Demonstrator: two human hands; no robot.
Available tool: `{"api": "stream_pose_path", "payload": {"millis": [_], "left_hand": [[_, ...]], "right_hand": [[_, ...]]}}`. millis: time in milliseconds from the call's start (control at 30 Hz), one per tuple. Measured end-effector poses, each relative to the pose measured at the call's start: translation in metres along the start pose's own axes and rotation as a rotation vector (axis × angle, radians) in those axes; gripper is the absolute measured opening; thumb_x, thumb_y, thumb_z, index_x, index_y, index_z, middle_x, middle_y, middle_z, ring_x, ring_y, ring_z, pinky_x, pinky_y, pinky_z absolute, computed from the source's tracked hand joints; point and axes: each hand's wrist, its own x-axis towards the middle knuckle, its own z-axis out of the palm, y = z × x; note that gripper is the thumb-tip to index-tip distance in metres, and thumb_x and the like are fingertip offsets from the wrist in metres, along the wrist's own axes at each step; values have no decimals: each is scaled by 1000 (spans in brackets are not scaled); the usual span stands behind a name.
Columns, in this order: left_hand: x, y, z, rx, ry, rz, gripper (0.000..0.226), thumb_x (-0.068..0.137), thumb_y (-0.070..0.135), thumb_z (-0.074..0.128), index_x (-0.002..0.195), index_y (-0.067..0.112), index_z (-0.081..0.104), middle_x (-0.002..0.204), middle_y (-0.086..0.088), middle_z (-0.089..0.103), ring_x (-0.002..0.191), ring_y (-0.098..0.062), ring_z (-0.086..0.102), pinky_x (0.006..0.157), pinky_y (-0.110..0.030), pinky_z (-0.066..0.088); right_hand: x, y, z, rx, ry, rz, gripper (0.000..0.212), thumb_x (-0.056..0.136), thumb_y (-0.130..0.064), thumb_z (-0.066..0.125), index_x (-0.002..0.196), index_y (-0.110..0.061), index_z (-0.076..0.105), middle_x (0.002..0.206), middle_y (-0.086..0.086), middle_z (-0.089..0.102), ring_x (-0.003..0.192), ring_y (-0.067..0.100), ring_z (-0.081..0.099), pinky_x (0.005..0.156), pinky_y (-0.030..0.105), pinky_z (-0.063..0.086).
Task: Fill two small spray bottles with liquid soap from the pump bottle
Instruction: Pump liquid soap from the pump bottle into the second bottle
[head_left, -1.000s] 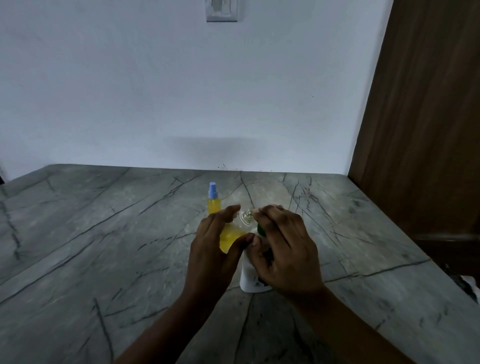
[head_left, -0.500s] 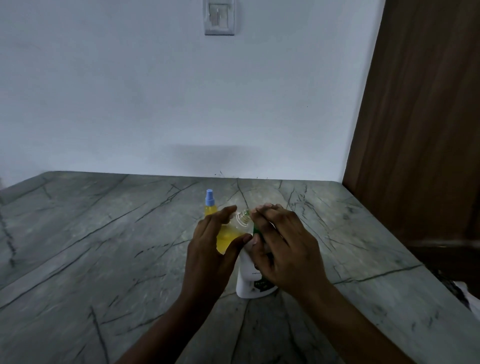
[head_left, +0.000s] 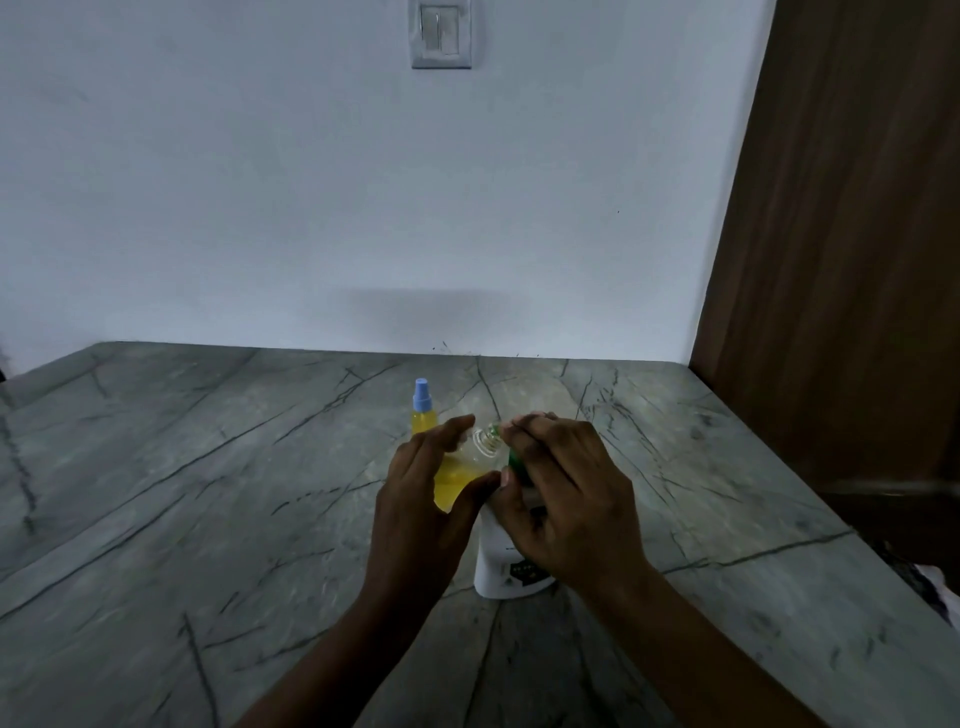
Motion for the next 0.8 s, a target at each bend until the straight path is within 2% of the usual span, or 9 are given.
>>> {"api": "stream_pose_path", "payload": {"millis": [100,200,300,467,567,700,800], "left_hand": [[-2,-2,1,6,-9,-5,50,71,48,54,118,32,47,107,10,54,91,-5,54,73,-12,40],[-3,-5,1,7,-13,1,45,77,47,60,118,33,48,107,15,54,96,6,52,73,-10,42],[-3,-7,0,4,-10,1,45,76,49,57,119,36,47,106,24,50,99,12,49,79,-6,41],[-1,-3,0,12,-9,0,48,72,43,59,118,36,46,105,21,51,95,7,52,72,-9,41],[1,0,0,-4,6,-4,48,72,41,59,118,33,47,106,11,55,94,3,52,73,-14,41],[2,1,1,11,13,9,49,72,33,65,118,29,48,107,8,55,92,-8,55,73,-15,41],[3,2,0,11,14,7,50,73,29,68,119,28,49,107,6,55,92,-9,55,73,-15,40]], "right_hand": [[-5,-2,0,2,-3,16,30,84,-19,55,98,4,69,96,15,68,96,20,54,85,22,43],[-7,-4,1,-6,-6,23,30,85,-20,56,98,4,70,96,15,68,95,20,55,85,21,43],[-8,-4,1,-7,-12,25,31,84,-20,57,98,4,70,96,15,68,96,20,55,85,21,43],[-5,-2,-1,-12,-33,26,32,84,-20,56,100,3,70,98,15,67,97,21,54,80,22,44],[-2,-1,-4,-14,-42,24,34,84,-21,54,102,4,69,99,16,67,99,21,52,84,22,43],[-1,0,-5,-6,-47,24,34,85,-20,53,104,4,69,102,16,67,101,22,52,86,22,43],[-1,1,-5,1,-48,27,35,85,-20,53,105,4,68,102,17,67,103,22,52,88,23,43]]}}
